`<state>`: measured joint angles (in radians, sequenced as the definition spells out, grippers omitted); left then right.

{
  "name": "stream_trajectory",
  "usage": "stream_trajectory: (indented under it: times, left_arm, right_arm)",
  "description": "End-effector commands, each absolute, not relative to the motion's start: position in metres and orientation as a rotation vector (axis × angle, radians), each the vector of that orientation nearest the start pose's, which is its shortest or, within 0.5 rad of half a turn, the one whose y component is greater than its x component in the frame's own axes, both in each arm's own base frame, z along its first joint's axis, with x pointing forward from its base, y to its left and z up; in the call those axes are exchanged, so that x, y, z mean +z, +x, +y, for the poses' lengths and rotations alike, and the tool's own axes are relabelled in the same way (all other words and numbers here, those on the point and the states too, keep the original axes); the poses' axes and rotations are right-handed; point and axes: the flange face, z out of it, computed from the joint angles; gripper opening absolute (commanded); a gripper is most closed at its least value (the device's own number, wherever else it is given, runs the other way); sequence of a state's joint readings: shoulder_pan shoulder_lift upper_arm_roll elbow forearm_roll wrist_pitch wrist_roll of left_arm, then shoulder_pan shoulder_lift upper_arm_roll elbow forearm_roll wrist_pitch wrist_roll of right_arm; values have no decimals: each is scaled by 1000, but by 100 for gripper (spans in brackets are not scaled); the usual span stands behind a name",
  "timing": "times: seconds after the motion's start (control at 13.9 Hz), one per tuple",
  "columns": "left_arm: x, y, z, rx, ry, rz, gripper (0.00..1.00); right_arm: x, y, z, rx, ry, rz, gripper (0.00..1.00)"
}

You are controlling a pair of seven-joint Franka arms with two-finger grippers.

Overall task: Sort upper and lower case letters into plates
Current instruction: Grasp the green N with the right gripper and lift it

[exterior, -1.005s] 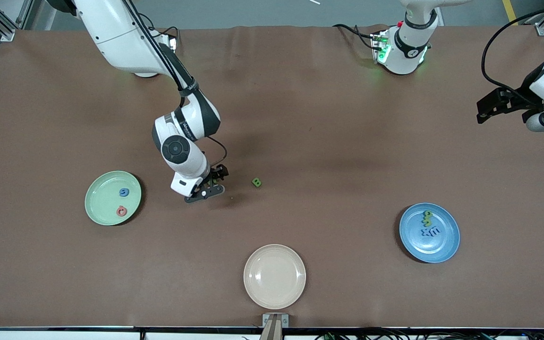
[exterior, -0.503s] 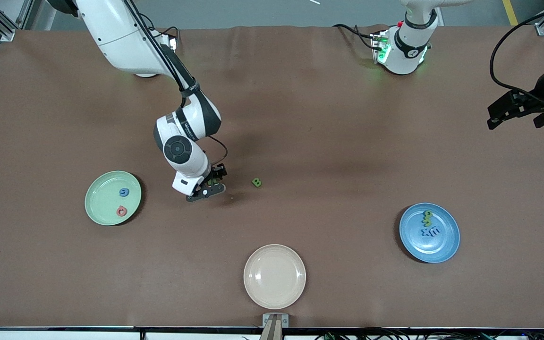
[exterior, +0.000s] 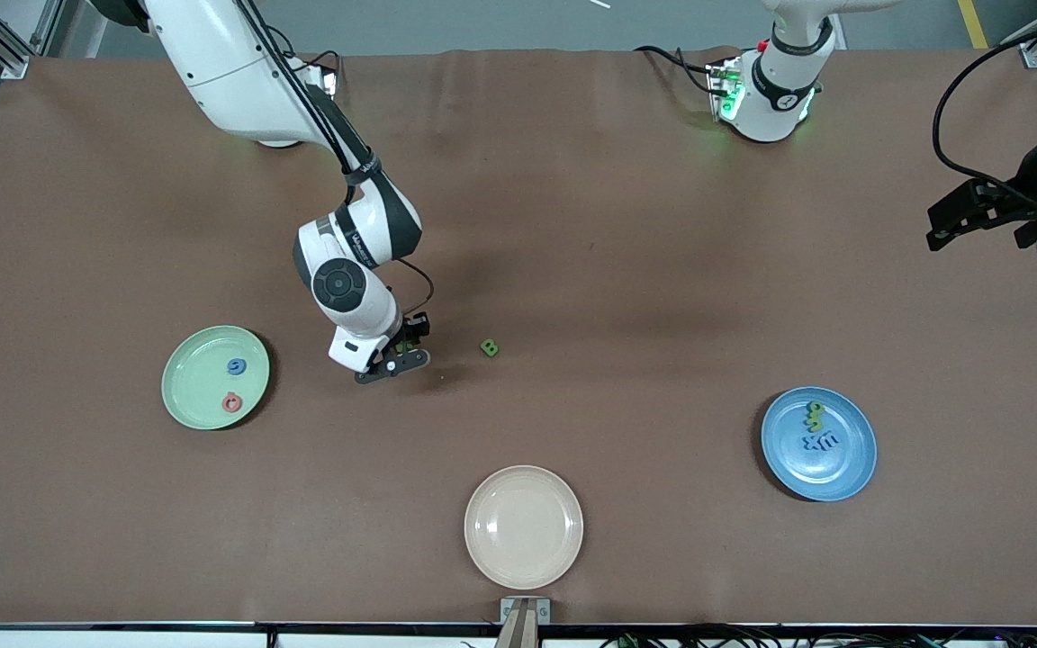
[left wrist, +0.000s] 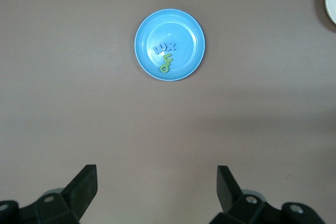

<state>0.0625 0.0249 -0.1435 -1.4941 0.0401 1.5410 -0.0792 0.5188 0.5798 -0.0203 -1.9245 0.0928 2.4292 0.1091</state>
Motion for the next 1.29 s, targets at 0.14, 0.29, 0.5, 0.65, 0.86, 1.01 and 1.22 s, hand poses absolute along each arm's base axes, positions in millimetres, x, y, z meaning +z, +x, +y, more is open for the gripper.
stream_trajectory:
  times: [0.14, 0.29, 0.5, 0.65, 0.86, 1.01, 1.22]
  left_arm:
    - [651, 559, -47, -57, -3110, 37, 100]
    - [639, 570, -50, -57, -3114, 46, 100]
    - [638, 571, -51, -62, -3116, 53, 100]
    - [641, 568, -53, -62, -3115, 46, 100]
    - [647, 564, -54, -72, -3116, 33, 100]
    - [649, 562, -52, -74, -3117, 36, 100]
    - [648, 563, -51, -69, -3115, 33, 100]
  right_arm:
    - [181, 533, 296, 129, -3072, -516, 49]
    - [180, 531, 301, 129, -3070, -530, 46]
    - [178, 531, 301, 124, -3070, -529, 26]
    - [183, 532, 301, 131, -3071, -528, 18]
    - [260, 549, 276, 208, -3069, -521, 15]
    - [311, 568, 230, 271, -3063, -484, 15]
    - [324, 583, 161, 301, -3084, -525, 15]
